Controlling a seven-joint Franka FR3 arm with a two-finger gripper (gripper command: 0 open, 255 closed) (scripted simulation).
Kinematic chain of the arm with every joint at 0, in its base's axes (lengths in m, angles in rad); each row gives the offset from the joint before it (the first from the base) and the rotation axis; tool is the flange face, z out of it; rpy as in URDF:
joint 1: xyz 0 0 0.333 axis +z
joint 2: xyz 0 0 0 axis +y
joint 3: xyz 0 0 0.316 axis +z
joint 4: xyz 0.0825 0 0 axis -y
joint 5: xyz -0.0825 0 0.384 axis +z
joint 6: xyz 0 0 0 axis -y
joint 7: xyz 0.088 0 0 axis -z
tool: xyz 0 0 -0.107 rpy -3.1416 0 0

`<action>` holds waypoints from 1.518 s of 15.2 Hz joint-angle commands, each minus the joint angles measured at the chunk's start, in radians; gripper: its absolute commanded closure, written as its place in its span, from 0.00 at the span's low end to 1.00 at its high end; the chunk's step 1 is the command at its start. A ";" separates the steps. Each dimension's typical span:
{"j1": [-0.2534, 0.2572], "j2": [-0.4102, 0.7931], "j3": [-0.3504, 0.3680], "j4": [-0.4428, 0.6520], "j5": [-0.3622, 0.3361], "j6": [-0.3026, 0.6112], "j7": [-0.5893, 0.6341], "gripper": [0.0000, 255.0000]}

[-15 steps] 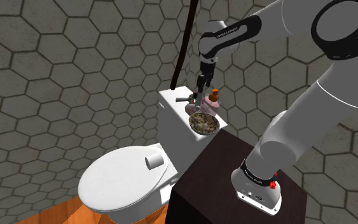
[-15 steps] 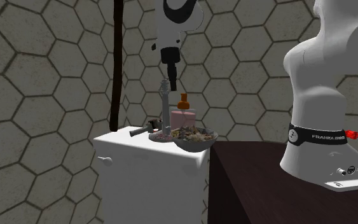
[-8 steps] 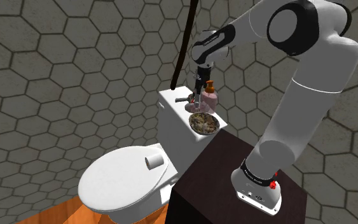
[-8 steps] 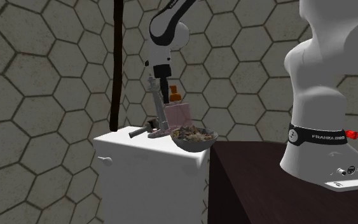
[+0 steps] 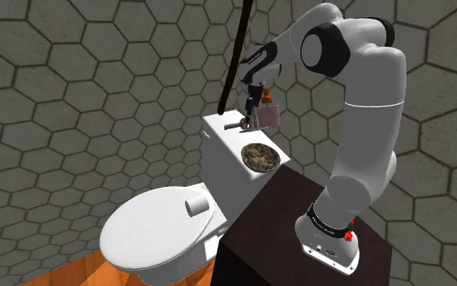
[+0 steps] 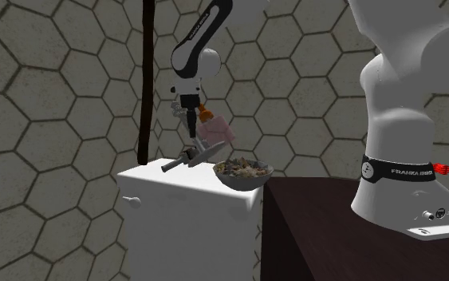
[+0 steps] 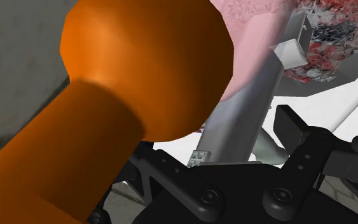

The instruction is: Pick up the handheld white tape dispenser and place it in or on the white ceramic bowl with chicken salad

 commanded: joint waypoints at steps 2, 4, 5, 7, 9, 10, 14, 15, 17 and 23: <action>-0.014 0.085 0.014 -0.003 0.012 -0.048 -0.008 0.00; -0.021 0.100 0.021 -0.010 0.017 -0.026 -0.011 0.00; -0.024 0.107 0.024 -0.013 0.019 -0.015 -0.012 0.00; -0.033 0.123 0.033 -0.019 0.022 0.007 -0.014 0.00; -0.040 0.127 0.039 -0.021 0.019 0.013 -0.012 0.00; -0.043 0.126 0.043 -0.021 0.017 0.013 -0.011 0.00; -0.052 0.124 0.053 -0.021 0.009 0.014 -0.006 0.00; -0.053 0.124 0.053 -0.021 0.009 0.014 -0.006 0.00; -0.060 0.076 0.041 -0.120 0.001 0.065 -0.027 1.00; -0.009 -0.006 0.032 -0.143 -0.039 0.011 0.034 1.00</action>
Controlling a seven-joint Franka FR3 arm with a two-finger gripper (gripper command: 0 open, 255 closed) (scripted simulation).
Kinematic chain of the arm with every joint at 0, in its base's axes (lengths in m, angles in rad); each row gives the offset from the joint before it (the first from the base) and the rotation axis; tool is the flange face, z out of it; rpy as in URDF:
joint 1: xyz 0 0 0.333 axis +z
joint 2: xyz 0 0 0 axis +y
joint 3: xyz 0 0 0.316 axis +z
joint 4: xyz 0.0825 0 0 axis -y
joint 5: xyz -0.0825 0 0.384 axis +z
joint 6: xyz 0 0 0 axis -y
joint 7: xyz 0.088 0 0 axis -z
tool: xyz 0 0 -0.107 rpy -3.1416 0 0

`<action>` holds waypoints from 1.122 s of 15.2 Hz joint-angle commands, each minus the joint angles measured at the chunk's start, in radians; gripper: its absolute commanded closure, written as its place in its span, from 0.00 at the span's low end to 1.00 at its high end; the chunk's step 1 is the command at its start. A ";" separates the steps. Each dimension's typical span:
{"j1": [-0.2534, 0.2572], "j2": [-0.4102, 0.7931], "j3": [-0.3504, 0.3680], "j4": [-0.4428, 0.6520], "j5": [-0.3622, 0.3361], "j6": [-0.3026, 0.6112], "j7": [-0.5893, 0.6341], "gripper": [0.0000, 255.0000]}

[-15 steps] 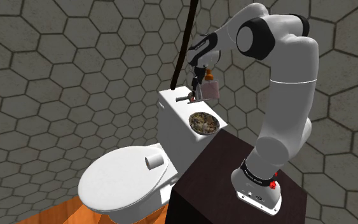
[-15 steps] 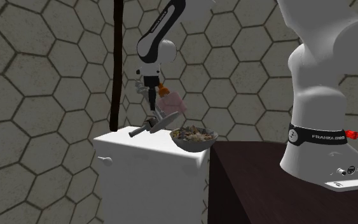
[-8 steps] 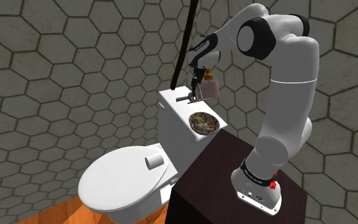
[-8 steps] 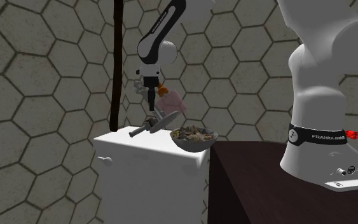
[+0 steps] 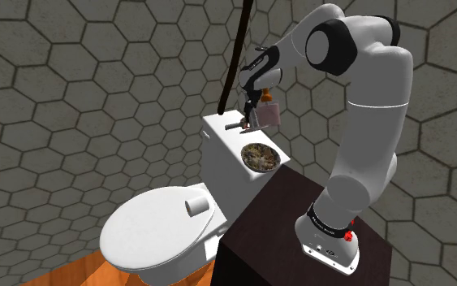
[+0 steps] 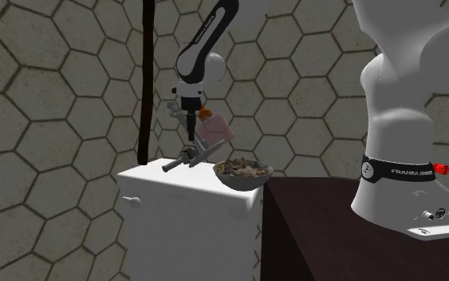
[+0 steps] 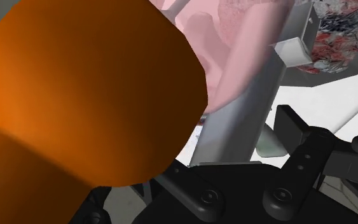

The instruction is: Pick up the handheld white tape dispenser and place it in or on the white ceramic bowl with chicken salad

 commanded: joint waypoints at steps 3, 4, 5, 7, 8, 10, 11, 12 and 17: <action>-0.044 0.153 0.020 0.087 0.034 -0.167 -0.026 1.00; -0.044 0.143 0.019 0.087 0.029 -0.177 -0.024 1.00; -0.045 0.133 0.020 0.087 0.025 -0.187 -0.022 1.00; -0.042 0.114 0.016 0.089 0.018 -0.206 -0.020 1.00; -0.041 0.104 0.014 0.090 0.015 -0.217 -0.019 1.00; -0.032 0.087 0.005 0.093 0.012 -0.237 -0.019 1.00; -0.027 0.078 -0.001 0.095 0.011 -0.248 -0.019 1.00; -0.026 0.070 -0.003 0.097 0.007 -0.258 -0.018 1.00; -0.018 0.045 0.001 0.114 0.001 -0.265 -0.017 0.00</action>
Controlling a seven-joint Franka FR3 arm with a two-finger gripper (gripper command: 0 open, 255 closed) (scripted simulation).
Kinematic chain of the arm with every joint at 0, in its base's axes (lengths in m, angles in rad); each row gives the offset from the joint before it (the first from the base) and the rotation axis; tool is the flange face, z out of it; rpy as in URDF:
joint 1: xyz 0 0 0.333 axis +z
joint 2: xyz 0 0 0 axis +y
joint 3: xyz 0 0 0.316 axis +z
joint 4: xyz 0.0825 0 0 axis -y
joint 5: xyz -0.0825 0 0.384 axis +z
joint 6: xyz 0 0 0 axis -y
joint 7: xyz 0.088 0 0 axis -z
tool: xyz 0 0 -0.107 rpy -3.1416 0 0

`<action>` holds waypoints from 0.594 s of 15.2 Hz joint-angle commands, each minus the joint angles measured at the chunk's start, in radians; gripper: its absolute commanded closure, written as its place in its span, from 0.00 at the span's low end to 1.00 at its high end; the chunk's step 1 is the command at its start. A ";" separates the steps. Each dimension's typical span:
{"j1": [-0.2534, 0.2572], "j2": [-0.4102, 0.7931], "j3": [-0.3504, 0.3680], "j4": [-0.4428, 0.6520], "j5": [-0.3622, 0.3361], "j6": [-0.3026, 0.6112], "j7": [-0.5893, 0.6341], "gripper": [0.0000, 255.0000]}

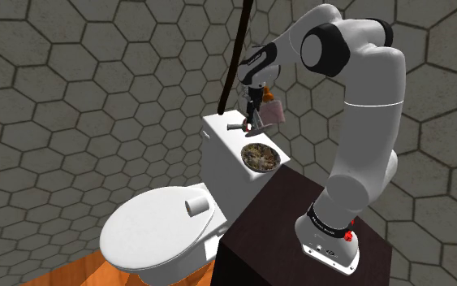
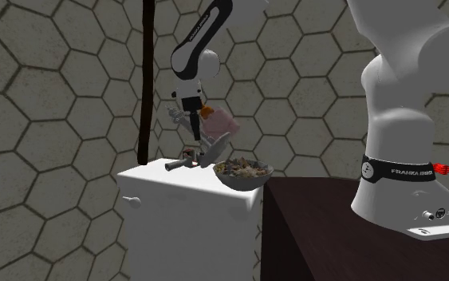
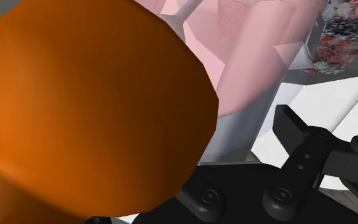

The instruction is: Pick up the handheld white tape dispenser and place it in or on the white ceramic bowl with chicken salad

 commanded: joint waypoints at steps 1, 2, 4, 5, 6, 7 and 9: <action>0.000 0.000 0.000 0.000 0.000 0.001 0.000 0.00; -0.024 0.019 0.006 -0.001 0.030 0.027 -0.029 0.00; -0.072 0.063 0.022 0.004 0.093 0.074 -0.090 0.00; -0.094 0.087 0.028 0.009 0.127 0.095 -0.123 0.00; -0.116 0.112 0.036 0.016 0.163 0.114 -0.156 0.00; -0.116 0.118 0.032 0.018 0.175 0.117 -0.166 0.00; -0.119 0.136 0.036 0.015 0.183 0.137 -0.171 0.00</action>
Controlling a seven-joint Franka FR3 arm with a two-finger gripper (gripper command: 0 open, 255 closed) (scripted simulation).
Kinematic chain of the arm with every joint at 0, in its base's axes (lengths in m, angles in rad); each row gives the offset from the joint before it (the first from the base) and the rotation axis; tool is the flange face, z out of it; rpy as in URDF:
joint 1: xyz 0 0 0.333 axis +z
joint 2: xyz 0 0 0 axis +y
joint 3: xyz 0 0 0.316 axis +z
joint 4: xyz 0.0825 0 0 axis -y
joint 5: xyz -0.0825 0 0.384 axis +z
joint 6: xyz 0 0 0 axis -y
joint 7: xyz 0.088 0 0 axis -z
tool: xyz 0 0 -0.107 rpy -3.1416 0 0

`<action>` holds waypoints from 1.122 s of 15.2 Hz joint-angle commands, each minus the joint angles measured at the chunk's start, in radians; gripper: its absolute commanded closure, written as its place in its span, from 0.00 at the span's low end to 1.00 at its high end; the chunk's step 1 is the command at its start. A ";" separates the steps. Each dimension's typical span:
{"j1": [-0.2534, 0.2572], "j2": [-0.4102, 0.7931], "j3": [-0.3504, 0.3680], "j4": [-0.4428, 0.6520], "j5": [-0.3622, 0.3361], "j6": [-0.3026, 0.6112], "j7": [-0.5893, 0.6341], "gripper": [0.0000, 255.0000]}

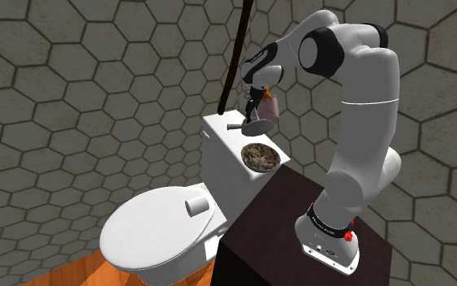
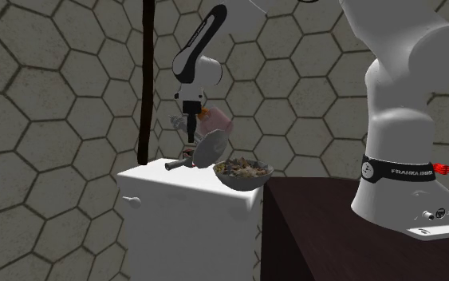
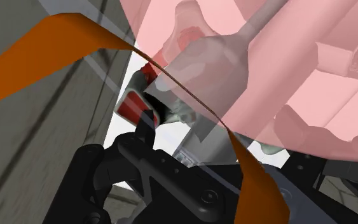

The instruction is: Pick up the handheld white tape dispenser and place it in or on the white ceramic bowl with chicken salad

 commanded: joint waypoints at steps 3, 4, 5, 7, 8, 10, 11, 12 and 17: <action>-0.025 0.110 -0.008 -0.018 -0.016 0.049 -0.027 0.00; -0.029 0.119 -0.003 -0.019 -0.014 0.058 -0.028 0.00; -0.034 0.133 0.003 -0.019 -0.009 0.073 -0.031 0.00; -0.040 0.132 0.010 -0.019 -0.015 0.074 -0.028 0.00; -0.043 0.132 0.014 -0.019 -0.018 0.075 -0.026 0.00; -0.048 0.131 0.019 -0.020 -0.022 0.075 -0.023 0.00; -0.051 0.130 0.022 -0.020 -0.025 0.076 -0.021 0.00; -0.054 0.130 0.025 -0.020 -0.027 0.076 -0.020 0.00; -0.041 0.165 0.040 -0.018 -0.016 0.112 -0.001 1.00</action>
